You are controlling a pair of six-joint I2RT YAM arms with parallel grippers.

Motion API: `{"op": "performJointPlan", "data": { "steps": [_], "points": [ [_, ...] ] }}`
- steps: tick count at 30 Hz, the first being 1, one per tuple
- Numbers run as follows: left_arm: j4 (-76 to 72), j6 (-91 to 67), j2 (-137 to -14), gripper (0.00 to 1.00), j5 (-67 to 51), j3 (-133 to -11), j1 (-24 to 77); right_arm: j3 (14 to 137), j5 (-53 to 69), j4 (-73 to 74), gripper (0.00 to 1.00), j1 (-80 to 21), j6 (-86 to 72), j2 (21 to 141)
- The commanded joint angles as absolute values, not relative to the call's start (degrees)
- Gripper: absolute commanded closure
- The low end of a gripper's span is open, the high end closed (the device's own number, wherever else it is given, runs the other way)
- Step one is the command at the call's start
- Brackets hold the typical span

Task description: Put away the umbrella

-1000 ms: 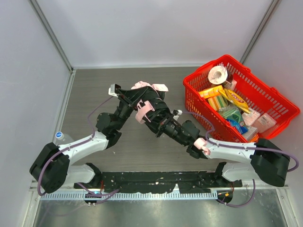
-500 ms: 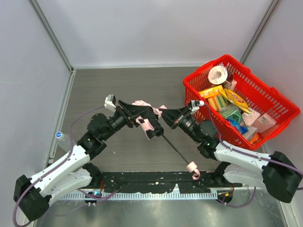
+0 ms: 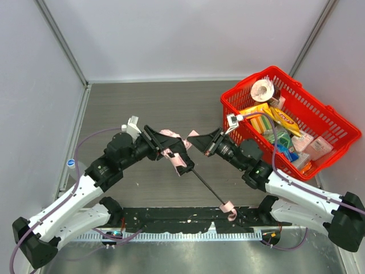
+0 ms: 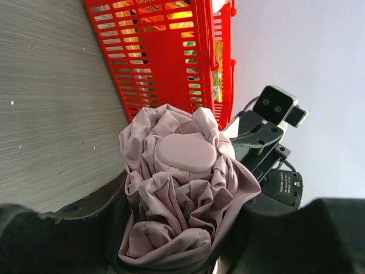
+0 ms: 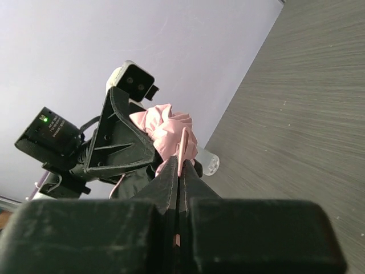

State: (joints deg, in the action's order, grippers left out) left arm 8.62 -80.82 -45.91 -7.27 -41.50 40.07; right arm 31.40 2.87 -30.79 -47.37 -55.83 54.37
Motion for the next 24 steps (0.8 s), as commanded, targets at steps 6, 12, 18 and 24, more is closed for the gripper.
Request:
{"op": "performJointPlan", "data": {
  "steps": [6, 12, 18, 24],
  "points": [
    [29.16, -74.36, -45.43, 1.00, 1.13, -41.13, 40.17, 35.07, -7.39, -42.09, 0.99, -46.14, -45.79, 49.39],
    [38.57, -74.96, -51.41, 1.00, 8.78, -44.12, 40.17, 40.51, -6.42, -39.47, 0.99, -52.11, -34.30, 50.18],
    [36.65, -77.61, -56.33, 1.00, 10.37, -41.40, 40.08, 44.99, -4.67, -35.25, 0.99, -59.14, -24.98, 51.33],
    [35.07, -76.99, -60.29, 1.00, 10.63, -40.08, 39.90, 48.24, 2.81, -27.17, 0.99, -62.39, -17.50, 52.64]
  ]
}}
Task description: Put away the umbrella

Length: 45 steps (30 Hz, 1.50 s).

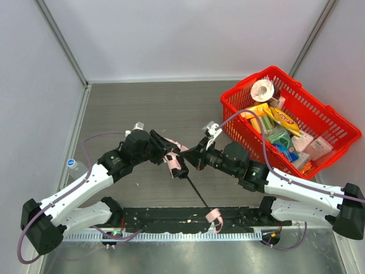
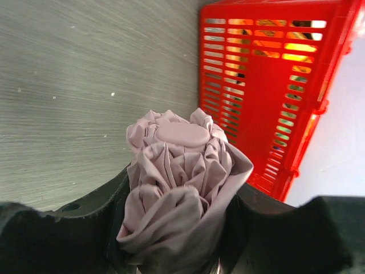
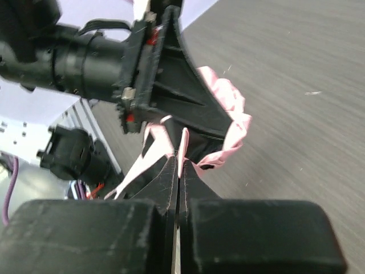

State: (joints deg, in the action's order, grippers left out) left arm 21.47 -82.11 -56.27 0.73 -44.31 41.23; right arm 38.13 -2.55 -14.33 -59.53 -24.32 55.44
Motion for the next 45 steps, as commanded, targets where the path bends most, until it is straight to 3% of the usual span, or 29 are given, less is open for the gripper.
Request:
{"op": "performJointPlan", "data": {
  "steps": [1, 4, 15, 20, 27, 33, 45],
  "points": [
    [34.98, -76.91, -61.08, 1.00, 10.37, -40.08, 39.82, 48.95, 3.07, -24.90, 0.99, -63.19, -15.58, 52.91],
    [35.07, -76.12, -63.01, 1.00, 10.11, -41.04, 39.73, 50.27, 2.03, -20.32, 0.99, -65.74, -12.49, 53.43],
    [28.76, -70.77, -52.66, 1.00, 22.57, -36.92, 48.06, 44.11, -38.21, -28.23, 0.99, -65.13, -32.15, 52.29],
    [39.97, -71.72, -52.11, 1.00, 35.05, -38.41, 51.94, 43.51, -46.92, -26.11, 1.00, -64.16, -38.77, 49.40],
    [46.93, -78.22, -58.79, 1.00, 39.98, -41.48, 52.21, 42.62, -36.15, -42.07, 0.99, -69.69, -18.85, 52.54],
    [49.65, -80.68, -62.05, 1.00, 39.73, -47.80, 52.29, 46.67, -25.69, -37.53, 0.99, -75.93, -7.75, 56.86],
    [50.01, -82.44, -64.25, 1.00, 39.03, -50.80, 52.21, 55.81, -17.59, -18.30, 0.99, -76.38, -17.83, 62.22]
  ]
}}
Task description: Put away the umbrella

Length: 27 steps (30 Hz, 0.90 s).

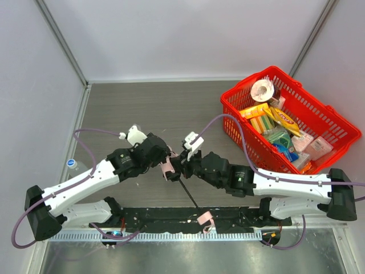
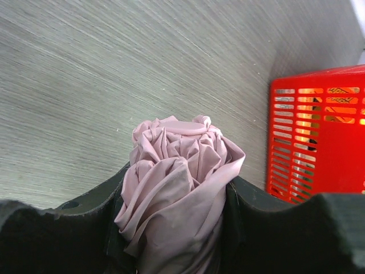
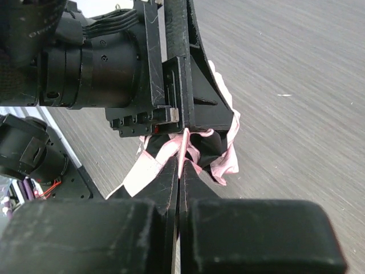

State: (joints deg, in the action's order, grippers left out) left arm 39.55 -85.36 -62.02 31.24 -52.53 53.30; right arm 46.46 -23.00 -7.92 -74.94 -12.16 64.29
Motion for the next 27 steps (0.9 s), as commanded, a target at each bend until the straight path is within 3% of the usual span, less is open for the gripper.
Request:
{"op": "performJointPlan", "data": {
  "steps": [1, 13, 27],
  "points": [
    [50.01, -82.35, -64.25, 1.00, 39.02, -51.15, 52.21, 56.77, -16.88, -17.50, 0.99, -76.38, -18.36, 62.40],
    [50.01, -82.18, -65.48, 1.00, 39.29, -53.61, 52.21, 64.78, -5.45, -4.66, 0.99, -76.46, -29.53, 69.70],
    [49.04, -82.00, -64.69, 1.00, 37.97, -54.40, 52.30, 60.56, 1.14, -12.04, 0.95, -76.38, -35.16, 71.10]
  ]
}}
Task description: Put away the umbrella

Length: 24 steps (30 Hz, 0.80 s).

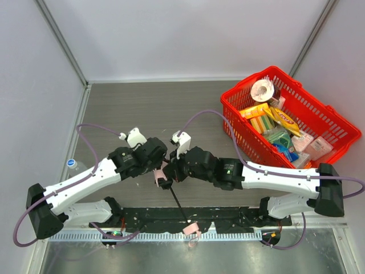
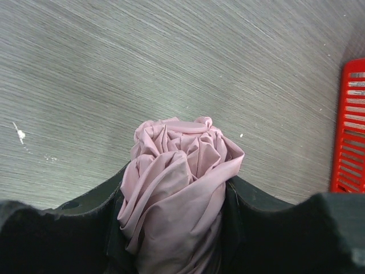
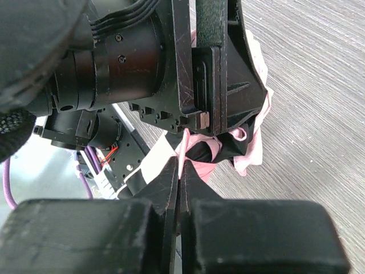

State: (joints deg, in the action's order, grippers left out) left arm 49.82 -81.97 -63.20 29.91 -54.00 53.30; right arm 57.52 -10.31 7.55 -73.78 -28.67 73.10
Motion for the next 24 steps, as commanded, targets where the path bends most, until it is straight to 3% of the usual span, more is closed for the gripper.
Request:
{"op": "performJointPlan", "data": {
  "steps": [1, 9, 17, 20, 24],
  "points": [
    [49.22, -82.00, -64.43, 1.00, 38.06, -54.49, 52.47, 60.56, 1.32, -12.04, 0.93, -76.46, -35.68, 71.45],
    [48.34, -81.91, -64.60, 1.00, 37.44, -54.58, 52.47, 58.27, 1.06, -16.69, 0.88, -76.38, -40.33, 71.89],
    [46.68, -80.78, -62.32, 1.00, 37.18, -54.50, 52.56, 55.28, -0.88, -16.01, 0.91, -76.11, -40.26, 71.81],
    [38.09, -77.62, -56.80, 1.00, 36.13, -48.27, 52.65, 57.48, -10.58, -0.85, 0.91, -76.03, -36.13, 67.08],
    [21.30, -71.47, -47.48, 1.00, 32.27, -40.18, 52.56, 50.46, -25.84, 8.69, 0.90, -72.88, -38.04, 56.45]
  ]
}}
